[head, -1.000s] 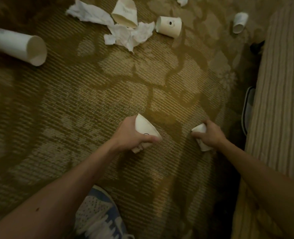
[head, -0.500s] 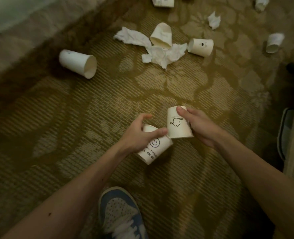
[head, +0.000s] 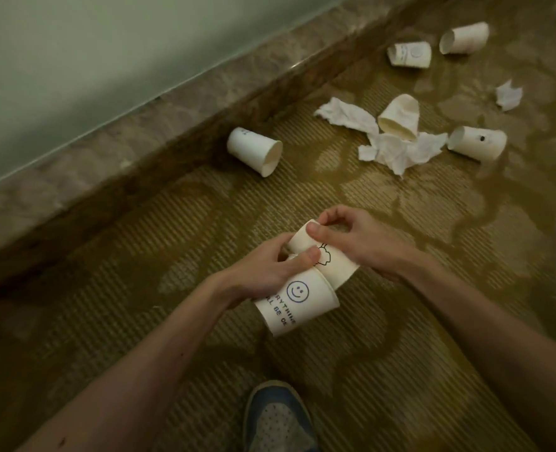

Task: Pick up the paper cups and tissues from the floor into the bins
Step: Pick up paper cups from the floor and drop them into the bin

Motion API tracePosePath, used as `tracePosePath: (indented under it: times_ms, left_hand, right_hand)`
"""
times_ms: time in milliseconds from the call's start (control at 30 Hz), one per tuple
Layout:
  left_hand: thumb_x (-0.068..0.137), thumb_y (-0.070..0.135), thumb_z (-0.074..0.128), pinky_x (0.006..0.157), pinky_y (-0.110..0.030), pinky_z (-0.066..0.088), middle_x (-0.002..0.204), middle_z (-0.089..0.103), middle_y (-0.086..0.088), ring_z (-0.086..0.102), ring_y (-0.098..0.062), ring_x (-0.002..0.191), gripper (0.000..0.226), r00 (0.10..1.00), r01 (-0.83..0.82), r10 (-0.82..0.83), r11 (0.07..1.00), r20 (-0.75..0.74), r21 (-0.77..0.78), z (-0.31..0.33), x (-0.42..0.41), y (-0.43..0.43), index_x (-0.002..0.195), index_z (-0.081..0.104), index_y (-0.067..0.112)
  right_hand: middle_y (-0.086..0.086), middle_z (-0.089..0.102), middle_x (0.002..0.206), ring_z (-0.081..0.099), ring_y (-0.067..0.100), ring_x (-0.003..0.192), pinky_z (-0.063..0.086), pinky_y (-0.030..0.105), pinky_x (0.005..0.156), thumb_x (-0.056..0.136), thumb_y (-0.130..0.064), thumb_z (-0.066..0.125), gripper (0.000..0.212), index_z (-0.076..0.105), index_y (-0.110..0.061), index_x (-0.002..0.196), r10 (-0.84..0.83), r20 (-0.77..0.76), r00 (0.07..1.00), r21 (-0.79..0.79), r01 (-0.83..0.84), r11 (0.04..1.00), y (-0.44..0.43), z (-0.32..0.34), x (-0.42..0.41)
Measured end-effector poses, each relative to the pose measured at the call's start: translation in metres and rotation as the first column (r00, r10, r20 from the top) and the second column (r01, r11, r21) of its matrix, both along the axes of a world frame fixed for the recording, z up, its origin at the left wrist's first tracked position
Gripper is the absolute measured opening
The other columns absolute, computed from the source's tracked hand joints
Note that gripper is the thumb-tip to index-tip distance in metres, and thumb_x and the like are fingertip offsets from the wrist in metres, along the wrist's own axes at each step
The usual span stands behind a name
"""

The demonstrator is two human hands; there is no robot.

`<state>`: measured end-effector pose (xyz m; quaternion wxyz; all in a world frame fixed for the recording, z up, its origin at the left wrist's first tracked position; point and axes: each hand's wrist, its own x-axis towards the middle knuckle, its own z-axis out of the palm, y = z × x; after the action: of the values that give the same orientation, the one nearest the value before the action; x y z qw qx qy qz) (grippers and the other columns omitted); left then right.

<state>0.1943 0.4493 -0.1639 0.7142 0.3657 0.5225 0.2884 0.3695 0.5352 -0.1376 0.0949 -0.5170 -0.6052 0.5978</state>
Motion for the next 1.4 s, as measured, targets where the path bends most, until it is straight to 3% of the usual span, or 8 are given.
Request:
tracePosePath:
  times_ms: [167,367,600,733,833,967,1233,1400]
  left_hand:
    - [0.074,0.049,0.073,0.062,-0.032,0.059,0.091,0.076,-0.003,0.074,-0.021,0.081,0.057,0.991,-0.132,0.134,0.987,0.020,-0.090,-0.001,-0.033,-0.006,0.120,0.055,0.020]
    - [0.072,0.052,0.080,0.058,-0.034,0.058,0.085,0.077,-0.005,0.073,-0.023,0.072,0.056,0.965,-0.244,0.231,0.965,-0.124,-0.099,-0.006,-0.078,-0.005,0.113,0.055,0.022]
    - [0.082,0.047,0.074,0.059,-0.035,0.059,0.089,0.077,0.000,0.075,-0.025,0.077,0.046,0.941,-0.308,0.287,0.946,-0.178,-0.101,-0.015,-0.110,-0.003,0.121,0.053,0.032]
    - [0.083,0.045,0.073,0.054,-0.032,0.056,0.087,0.077,-0.002,0.075,-0.026,0.072,0.044,0.942,-0.299,0.269,0.944,-0.199,-0.140,-0.019,-0.122,-0.007,0.119,0.053,0.034]
    - [0.084,0.046,0.071,0.050,-0.029,0.055,0.083,0.077,-0.001,0.074,-0.024,0.068,0.038,0.937,-0.308,0.270,0.938,-0.222,-0.161,-0.021,-0.134,-0.007,0.116,0.051,0.038]
    - [0.083,0.045,0.072,0.051,-0.029,0.055,0.082,0.077,0.002,0.075,-0.022,0.068,0.040,0.924,-0.320,0.276,0.937,-0.264,-0.138,-0.021,-0.141,-0.001,0.116,0.051,0.038]
    - [0.085,0.047,0.071,0.050,-0.027,0.054,0.087,0.073,0.000,0.073,-0.016,0.066,0.049,0.858,-0.167,0.108,0.983,-0.502,-0.074,0.004,-0.159,-0.001,0.124,0.046,0.033]
    - [0.085,0.052,0.068,0.053,-0.025,0.056,0.089,0.069,0.007,0.071,-0.007,0.065,0.049,0.667,0.132,-0.193,0.981,-0.719,-0.142,0.050,-0.174,0.004,0.125,0.045,0.034]
  right_hand:
    - [-0.006,0.073,0.089,0.069,0.010,0.071,0.053,0.026,0.060,0.075,-0.048,0.078,0.027,0.069,-0.027,0.090,0.082,-0.046,0.996,-0.010,-0.083,0.997,0.007,-0.011,-0.041]
    - [-0.003,0.074,0.092,0.071,0.015,0.085,0.056,0.035,0.075,0.059,-0.070,0.072,0.053,0.072,-0.027,0.091,0.181,-0.064,0.981,-0.053,-0.184,0.981,0.023,-0.020,-0.092]
    - [-0.003,0.075,0.092,0.071,0.013,0.088,0.059,0.033,0.078,0.077,-0.046,0.072,0.025,0.076,-0.025,0.089,0.347,-0.023,0.938,-0.078,-0.347,0.935,0.037,-0.025,-0.134]
    - [-0.013,0.066,0.096,0.062,0.001,0.087,0.051,0.022,0.075,0.086,-0.038,0.069,0.015,0.069,-0.028,0.096,0.274,0.166,0.947,0.315,-0.314,0.896,0.050,-0.024,-0.147]
    - [-0.001,0.048,0.123,0.043,0.015,0.115,0.037,0.029,0.091,0.082,-0.045,0.069,0.048,0.056,-0.024,0.124,-0.053,0.358,0.932,0.739,-0.248,0.627,0.078,-0.022,-0.156]
    - [0.009,0.033,0.149,0.030,0.029,0.137,0.029,0.047,0.111,0.077,-0.041,0.076,0.087,0.029,-0.021,0.148,0.043,0.522,0.852,0.531,-0.364,0.765,0.103,-0.037,-0.158]
    - [-0.003,0.052,0.115,0.053,0.007,0.084,0.042,0.019,0.060,0.074,-0.039,0.079,0.067,0.043,-0.032,0.131,0.292,0.408,0.865,0.339,-0.441,0.831,0.070,-0.053,-0.150]
    - [-0.002,0.054,0.107,0.059,0.012,0.085,0.046,0.021,0.053,0.069,-0.046,0.083,0.063,0.037,-0.027,0.108,0.280,0.295,0.914,0.320,-0.370,0.872,0.036,-0.032,-0.136]
